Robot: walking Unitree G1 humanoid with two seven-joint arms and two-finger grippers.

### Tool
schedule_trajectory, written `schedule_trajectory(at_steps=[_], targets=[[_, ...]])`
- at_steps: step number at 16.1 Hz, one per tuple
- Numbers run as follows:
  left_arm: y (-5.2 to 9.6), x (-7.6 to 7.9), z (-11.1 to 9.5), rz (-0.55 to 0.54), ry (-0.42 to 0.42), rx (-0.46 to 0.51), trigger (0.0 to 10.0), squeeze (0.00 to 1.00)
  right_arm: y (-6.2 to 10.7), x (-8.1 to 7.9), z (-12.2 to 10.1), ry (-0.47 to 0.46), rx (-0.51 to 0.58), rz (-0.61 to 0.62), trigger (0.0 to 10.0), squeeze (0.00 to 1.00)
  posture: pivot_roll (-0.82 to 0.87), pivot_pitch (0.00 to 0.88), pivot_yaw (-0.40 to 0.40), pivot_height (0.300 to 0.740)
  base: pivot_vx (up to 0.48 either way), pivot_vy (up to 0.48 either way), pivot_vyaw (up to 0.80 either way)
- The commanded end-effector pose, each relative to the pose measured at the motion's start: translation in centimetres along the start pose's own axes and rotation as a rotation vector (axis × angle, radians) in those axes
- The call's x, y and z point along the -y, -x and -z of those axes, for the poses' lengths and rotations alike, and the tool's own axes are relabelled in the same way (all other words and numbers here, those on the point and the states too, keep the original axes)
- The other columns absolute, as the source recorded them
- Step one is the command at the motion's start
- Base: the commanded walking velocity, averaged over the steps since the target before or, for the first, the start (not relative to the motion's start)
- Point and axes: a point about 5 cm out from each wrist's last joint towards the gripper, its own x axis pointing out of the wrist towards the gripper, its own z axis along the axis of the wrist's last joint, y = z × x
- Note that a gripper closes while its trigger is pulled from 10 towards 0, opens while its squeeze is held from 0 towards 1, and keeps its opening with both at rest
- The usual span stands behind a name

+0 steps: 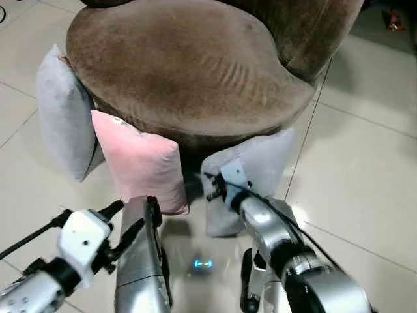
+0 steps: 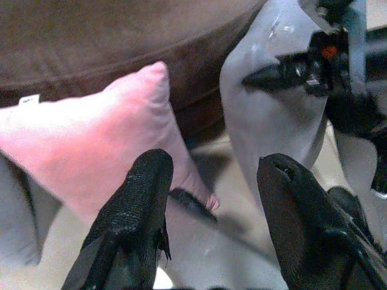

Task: Move the pillow to the sofa from floor

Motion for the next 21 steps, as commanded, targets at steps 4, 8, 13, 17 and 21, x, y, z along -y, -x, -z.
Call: schedule_trajectory(at_steps=[4,8,13,17,21], targets=[[-1.5,0.8,0.8,0.0,0.019,0.02,10.0,0.0,2.9,0.3,-0.4,0.004,0.181,-0.067,0.8,0.0,0.12,0.16,-0.062,0.49,0.0,0.0,0.0],[-3.1,0.8,0.5,-0.025,0.034,0.071,10.0,0.0,6.0,0.9,-2.9,-0.096,0.271,-0.041,10.0,0.0,0.08,0.091,-0.044,0.49,0.0,0.0,0.0],[-5.5,0.1,0.1,-0.099,0.044,0.124,10.0,0.0,9.9,1.4,-6.7,-0.206,0.372,0.103,10.0,0.0,0.03,0.0,-0.004,0.535,0.0,0.0,0.0],[-7.1,-1.3,-0.7,-0.222,0.064,0.166,10.0,0.0,10.6,3.0,-8.8,-0.217,0.384,0.221,10.0,0.0,0.01,0.0,-0.006,0.57,0.0,0.0,0.0],[-8.6,-2.1,-1.4,-0.324,0.129,0.217,10.0,0.0,10.8,4.3,-9.1,-0.249,0.337,0.367,10.0,0.0,0.0,0.0,-0.019,0.61,0.0,0.0,0.0]])
